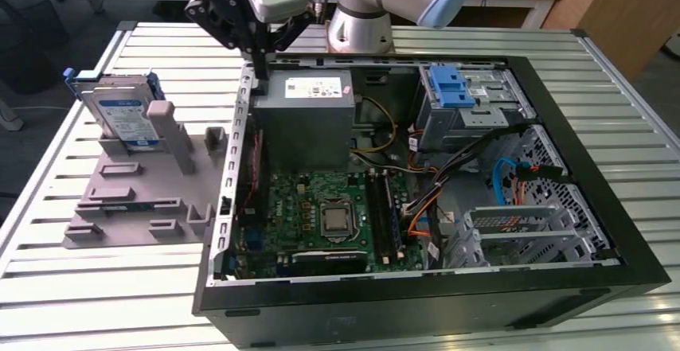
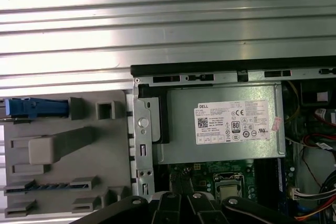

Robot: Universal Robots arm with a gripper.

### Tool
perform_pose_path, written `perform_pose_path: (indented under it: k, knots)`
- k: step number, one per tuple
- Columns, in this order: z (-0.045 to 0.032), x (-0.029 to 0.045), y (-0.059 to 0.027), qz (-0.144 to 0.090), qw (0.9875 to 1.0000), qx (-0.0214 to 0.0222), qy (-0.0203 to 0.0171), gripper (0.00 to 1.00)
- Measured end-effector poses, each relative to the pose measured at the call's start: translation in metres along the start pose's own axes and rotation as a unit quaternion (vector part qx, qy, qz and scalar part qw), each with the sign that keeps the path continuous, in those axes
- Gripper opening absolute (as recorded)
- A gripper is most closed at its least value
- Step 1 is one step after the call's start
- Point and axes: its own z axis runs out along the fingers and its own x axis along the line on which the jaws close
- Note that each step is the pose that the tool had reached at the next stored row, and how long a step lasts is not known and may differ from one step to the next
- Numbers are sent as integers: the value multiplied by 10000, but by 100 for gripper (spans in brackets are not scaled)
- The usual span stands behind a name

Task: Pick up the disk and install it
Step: 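Reach for the disk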

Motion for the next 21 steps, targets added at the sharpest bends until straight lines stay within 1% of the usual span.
perform_pose_path:
  k: [16, 21]
  knots:
    - [14, 69, -6, 1, 10000, 1, 13, 11]
    - [15, 111, -9, 1, 10000, 1, 14, 11]
